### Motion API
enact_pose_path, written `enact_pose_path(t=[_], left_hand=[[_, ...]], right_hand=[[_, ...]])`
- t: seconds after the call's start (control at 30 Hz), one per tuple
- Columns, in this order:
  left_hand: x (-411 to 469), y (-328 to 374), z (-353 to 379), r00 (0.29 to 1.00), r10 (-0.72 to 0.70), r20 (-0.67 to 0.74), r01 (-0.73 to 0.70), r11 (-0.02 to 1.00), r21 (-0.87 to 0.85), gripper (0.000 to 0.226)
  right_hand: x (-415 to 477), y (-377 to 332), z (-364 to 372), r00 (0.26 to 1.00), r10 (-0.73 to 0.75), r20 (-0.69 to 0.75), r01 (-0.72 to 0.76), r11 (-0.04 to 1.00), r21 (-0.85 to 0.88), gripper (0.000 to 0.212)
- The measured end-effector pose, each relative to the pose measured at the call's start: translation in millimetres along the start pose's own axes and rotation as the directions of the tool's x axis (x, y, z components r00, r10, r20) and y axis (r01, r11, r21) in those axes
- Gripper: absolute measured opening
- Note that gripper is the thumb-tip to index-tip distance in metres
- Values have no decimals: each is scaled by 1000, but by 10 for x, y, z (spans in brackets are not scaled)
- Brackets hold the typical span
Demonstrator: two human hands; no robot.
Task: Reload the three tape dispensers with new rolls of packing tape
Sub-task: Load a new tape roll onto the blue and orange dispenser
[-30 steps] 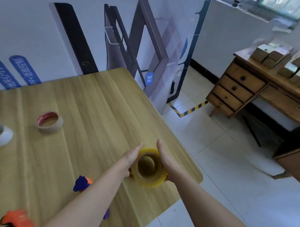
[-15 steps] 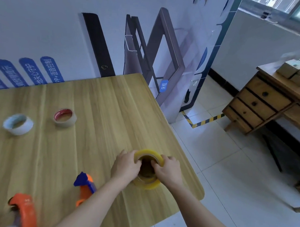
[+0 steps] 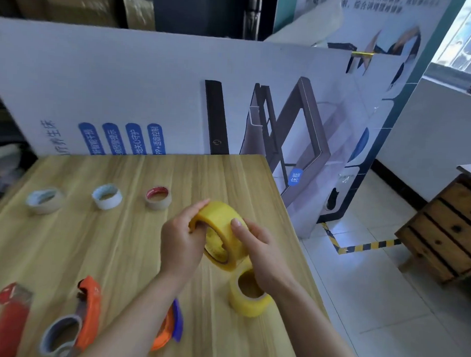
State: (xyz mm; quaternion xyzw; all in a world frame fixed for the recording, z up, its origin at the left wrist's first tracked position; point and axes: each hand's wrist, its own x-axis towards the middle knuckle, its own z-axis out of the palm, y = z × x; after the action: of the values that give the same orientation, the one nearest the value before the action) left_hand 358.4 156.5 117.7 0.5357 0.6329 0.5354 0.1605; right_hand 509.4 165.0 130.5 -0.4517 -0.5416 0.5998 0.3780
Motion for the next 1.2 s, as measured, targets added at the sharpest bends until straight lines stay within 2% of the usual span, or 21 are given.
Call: enact_pose_path(t=[0.13,0.23,0.3,0.33,0.4,0.53,0.7,0.77,0.8,0.87,0.9,0.93,1.0,1.1,1.17,1.2], left_hand=[[63,64,-293,989,-148,17,148,986,-74,35],[98,94,-485,963,-258,71,265,956,-122,29],[108,111,-600,943,-304,137,328,921,-209,19],[112,116,-660,924,-340,178,379,881,-284,14],[127,107,-807,894,-393,214,443,843,-306,12],[218,-26,-1111,893,-391,224,425,895,-132,37],[338,-129,-1504,850,-460,258,501,857,-119,24],[403,-219,-1715,870,-436,232,463,883,-75,15],[424,-274,-1833,903,-377,208,395,917,-50,16],[494,-371,-2073,981,-161,112,159,987,26,49],[536,-398,-2188,998,-43,53,41,999,31,63],[576,-387,-2302,998,60,11,-61,998,29,66],[673,-396,-2513,979,201,-25,-199,978,59,48],[785,-502,-2742,958,286,10,-281,936,213,34],[855,-528,-2841,982,187,5,-184,958,219,26],[878,-557,-2861,995,101,18,-102,982,159,21]], right_hand=[[-6,-143,121,986,10,164,-33,990,134,42],[6,-286,277,919,-112,377,9,965,262,37],[0,-400,398,882,-160,444,22,954,299,41],[3,-440,461,865,-183,467,27,947,320,43],[13,-496,583,838,-209,504,23,937,349,44],[26,-599,897,810,-244,533,28,924,381,37],[71,-719,1386,847,-241,474,51,924,379,29],[95,-765,1606,854,-239,462,55,925,376,28],[105,-796,1725,859,-234,456,50,924,379,28],[119,-867,1971,875,-220,432,48,926,375,26],[132,-893,2088,881,-219,420,55,928,368,26],[142,-915,2201,884,-221,412,64,930,363,26],[157,-944,2408,888,-230,399,75,927,367,26],[186,-964,2653,883,-246,399,83,920,384,33],[211,-986,2781,872,-277,404,119,920,374,39],[226,-992,2830,866,-295,403,145,921,363,44]])
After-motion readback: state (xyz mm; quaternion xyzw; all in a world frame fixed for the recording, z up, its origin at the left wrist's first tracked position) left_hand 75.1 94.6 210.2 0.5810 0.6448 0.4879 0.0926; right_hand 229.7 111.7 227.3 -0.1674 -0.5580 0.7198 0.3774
